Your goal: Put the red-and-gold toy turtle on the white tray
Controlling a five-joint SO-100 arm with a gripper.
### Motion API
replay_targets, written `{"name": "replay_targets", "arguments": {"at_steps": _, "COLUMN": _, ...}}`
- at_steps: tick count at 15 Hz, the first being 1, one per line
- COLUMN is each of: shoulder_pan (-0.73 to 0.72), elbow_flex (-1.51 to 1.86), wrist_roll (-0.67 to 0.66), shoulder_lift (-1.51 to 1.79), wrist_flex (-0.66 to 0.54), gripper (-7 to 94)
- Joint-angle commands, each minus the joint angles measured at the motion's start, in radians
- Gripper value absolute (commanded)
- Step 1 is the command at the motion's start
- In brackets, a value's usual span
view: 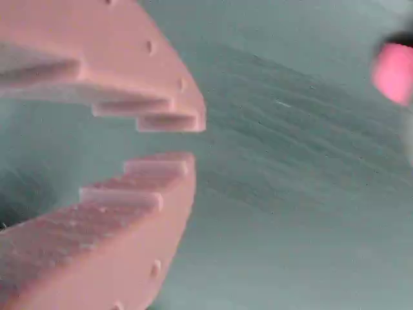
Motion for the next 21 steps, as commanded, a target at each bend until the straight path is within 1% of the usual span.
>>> {"name": "replay_targets", "arguments": {"at_steps": 1, "shoulder_pan": -0.049, "elbow_flex": -0.279, "wrist_roll": -0.121, "shoulder_lift": -0.221, "wrist_flex": 0.077, "gripper": 0}}
{"name": "replay_targets", "arguments": {"at_steps": 2, "shoulder_pan": -0.066, "elbow_flex": -0.388, "wrist_roll": -0.181, "shoulder_lift": -0.328, "wrist_flex": 0.127, "gripper": 0}}
{"name": "replay_targets", "arguments": {"at_steps": 5, "shoulder_pan": -0.126, "elbow_flex": -0.663, "wrist_roll": -0.295, "shoulder_lift": -0.603, "wrist_flex": 0.276, "gripper": 0}}
{"name": "replay_targets", "arguments": {"at_steps": 9, "shoulder_pan": -0.179, "elbow_flex": -0.999, "wrist_roll": -0.408, "shoulder_lift": -0.933, "wrist_flex": 0.448, "gripper": 0}}
{"name": "replay_targets", "arguments": {"at_steps": 13, "shoulder_pan": -0.252, "elbow_flex": -1.098, "wrist_roll": -0.425, "shoulder_lift": -1.137, "wrist_flex": 0.454, "gripper": 0}}
{"name": "replay_targets", "arguments": {"at_steps": 14, "shoulder_pan": -0.267, "elbow_flex": -1.098, "wrist_roll": -0.419, "shoulder_lift": -1.173, "wrist_flex": 0.451, "gripper": 0}}
{"name": "replay_targets", "arguments": {"at_steps": 16, "shoulder_pan": -0.285, "elbow_flex": -1.094, "wrist_roll": -0.362, "shoulder_lift": -1.226, "wrist_flex": 0.46, "gripper": 0}}
{"name": "replay_targets", "arguments": {"at_steps": 19, "shoulder_pan": -0.288, "elbow_flex": -1.101, "wrist_roll": -0.348, "shoulder_lift": -1.289, "wrist_flex": 0.494, "gripper": 2}}
{"name": "replay_targets", "arguments": {"at_steps": 20, "shoulder_pan": -0.284, "elbow_flex": -1.104, "wrist_roll": -0.345, "shoulder_lift": -1.293, "wrist_flex": 0.495, "gripper": 17}}
{"name": "replay_targets", "arguments": {"at_steps": 21, "shoulder_pan": -0.282, "elbow_flex": -1.104, "wrist_roll": -0.345, "shoulder_lift": -1.295, "wrist_flex": 0.503, "gripper": 28}}
